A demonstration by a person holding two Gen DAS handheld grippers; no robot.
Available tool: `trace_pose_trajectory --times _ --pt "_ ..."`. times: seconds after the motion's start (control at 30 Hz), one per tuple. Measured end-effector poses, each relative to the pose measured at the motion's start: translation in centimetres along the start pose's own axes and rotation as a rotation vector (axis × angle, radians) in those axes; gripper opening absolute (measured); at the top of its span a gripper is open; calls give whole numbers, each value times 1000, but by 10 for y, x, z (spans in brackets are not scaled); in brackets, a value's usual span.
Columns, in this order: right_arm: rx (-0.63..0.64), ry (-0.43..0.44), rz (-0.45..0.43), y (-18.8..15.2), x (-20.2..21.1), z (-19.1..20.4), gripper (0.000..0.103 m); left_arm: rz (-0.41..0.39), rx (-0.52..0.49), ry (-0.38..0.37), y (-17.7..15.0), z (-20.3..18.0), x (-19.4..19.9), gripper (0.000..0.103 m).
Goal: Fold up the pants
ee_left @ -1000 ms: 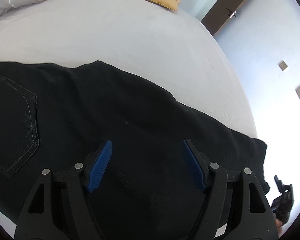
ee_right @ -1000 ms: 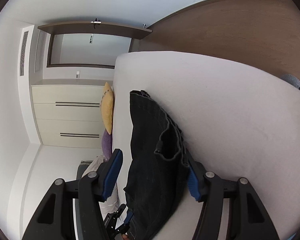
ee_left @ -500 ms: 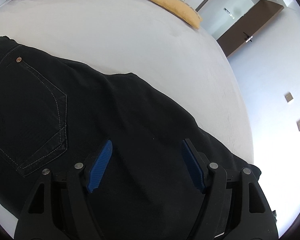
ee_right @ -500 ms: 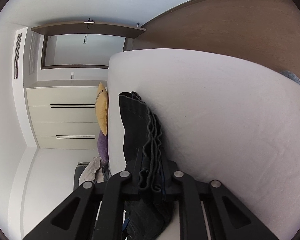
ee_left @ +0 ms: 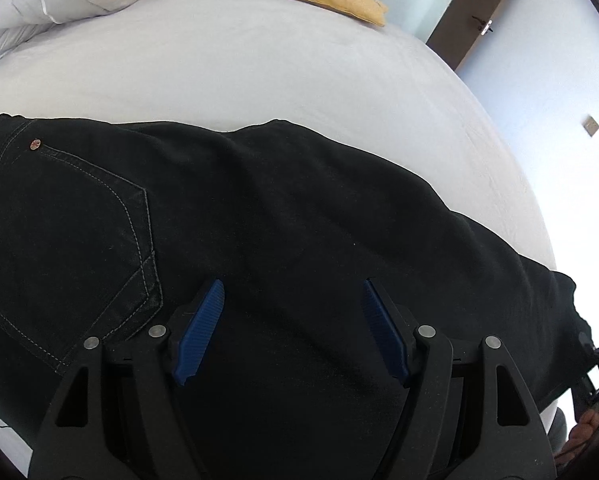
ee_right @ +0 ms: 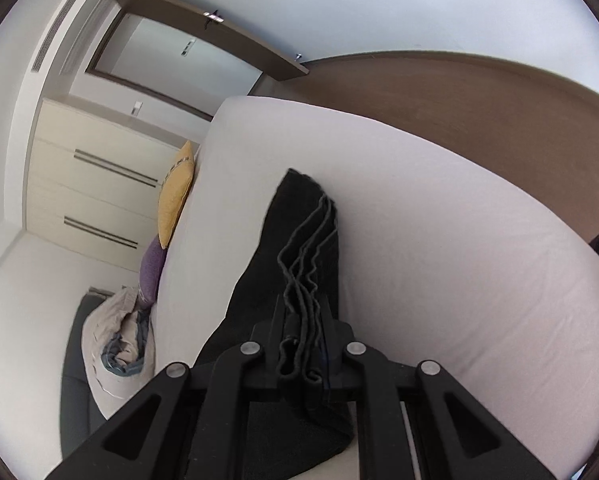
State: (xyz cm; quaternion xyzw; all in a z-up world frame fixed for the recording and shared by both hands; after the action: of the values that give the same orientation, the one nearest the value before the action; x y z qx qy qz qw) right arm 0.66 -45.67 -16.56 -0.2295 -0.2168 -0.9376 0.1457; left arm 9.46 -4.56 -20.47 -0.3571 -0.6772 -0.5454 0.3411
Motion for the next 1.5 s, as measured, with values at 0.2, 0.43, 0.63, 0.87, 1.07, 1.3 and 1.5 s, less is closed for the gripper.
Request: trace_pose_trajectory --times 0.2,0.43,0.63,0.87,1.07,1.3,1.5 --pt "460 -18 155 -66 -42 109 13 14 -27 -17 -2 8 -1 70" --pt "736 -50 450 -177 -110 140 13 91 78 -207 7 19 -2 70" --pt "798 -51 403 -171 -102 145 13 216 117 -343 14 -4 -15 82" --pt "927 -62 309 -179 -78 169 13 336 18 -346 22 -47 -31 83" --pt "933 -55 314 -185 -74 175 13 387 4 -414 30 -65 -39 80" --pt "930 -24 338 -193 -70 182 13 424 -110 -430 38 -67 -48 15" --pt "944 42 382 -212 -79 204 13 379 -311 -362 65 -54 -29 10"
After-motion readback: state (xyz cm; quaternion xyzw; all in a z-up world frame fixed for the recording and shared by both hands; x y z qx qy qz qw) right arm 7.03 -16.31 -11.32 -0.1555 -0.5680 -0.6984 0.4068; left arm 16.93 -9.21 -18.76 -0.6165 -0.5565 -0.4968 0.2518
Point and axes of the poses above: each gripper's, at about its wrist camera, not at the fingertips, and x roughly against the way its jaws point, z to its left, y to its top, the point moved 2 cm from there along -x, roughly the way its jaws point, and after that the axes turned 6 degrees about y, right-handed, at the moved point
